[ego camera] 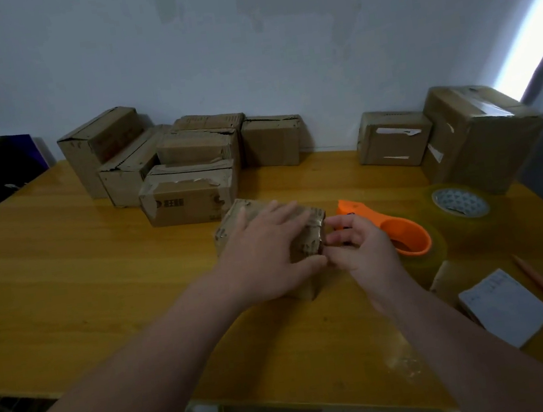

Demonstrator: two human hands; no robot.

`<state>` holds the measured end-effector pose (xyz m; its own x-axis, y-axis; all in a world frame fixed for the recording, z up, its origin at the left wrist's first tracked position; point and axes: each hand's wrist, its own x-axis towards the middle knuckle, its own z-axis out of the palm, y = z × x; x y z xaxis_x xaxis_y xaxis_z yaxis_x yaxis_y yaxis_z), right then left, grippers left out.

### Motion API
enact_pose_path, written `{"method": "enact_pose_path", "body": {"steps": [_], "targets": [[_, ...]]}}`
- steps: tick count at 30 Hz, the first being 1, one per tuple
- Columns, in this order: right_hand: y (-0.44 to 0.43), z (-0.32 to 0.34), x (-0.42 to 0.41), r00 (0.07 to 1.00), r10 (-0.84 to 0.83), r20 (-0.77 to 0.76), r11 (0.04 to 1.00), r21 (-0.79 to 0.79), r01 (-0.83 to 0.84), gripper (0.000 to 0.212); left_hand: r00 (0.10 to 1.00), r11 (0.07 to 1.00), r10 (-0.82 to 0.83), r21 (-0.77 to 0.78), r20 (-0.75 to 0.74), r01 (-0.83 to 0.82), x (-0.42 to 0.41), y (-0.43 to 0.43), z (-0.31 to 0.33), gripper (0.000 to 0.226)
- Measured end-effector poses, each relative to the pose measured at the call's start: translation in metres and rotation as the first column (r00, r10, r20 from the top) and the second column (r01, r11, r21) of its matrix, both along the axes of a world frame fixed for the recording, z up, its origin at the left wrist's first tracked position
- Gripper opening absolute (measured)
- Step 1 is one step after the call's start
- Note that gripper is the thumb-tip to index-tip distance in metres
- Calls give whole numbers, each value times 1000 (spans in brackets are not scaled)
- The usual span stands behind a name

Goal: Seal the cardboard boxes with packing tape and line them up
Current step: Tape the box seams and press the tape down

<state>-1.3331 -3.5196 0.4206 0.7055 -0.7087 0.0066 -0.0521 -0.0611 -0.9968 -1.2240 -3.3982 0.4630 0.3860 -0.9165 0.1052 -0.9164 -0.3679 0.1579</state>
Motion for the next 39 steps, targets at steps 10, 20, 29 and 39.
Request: {"method": "enact_pose_path", "body": {"steps": [10,20,29,39], "targets": [[-8,12,3,995,87,-42,870,490,-55,25,996,996,-87,22,5,87,6,-10,-5,68],[-9,20,5,985,-42,-169,887,448,115,27,994,993,-111,37,16,110,8,-5,-5,67],[-1,25,1,963,-169,-210,925,302,228,33,994,992,-104,71,43,100,9,-4,-8,68],[-1,17,19,960,-37,-277,939,318,128,31,981,979,-149,155,123,129,9,-3,-6,64]]}}
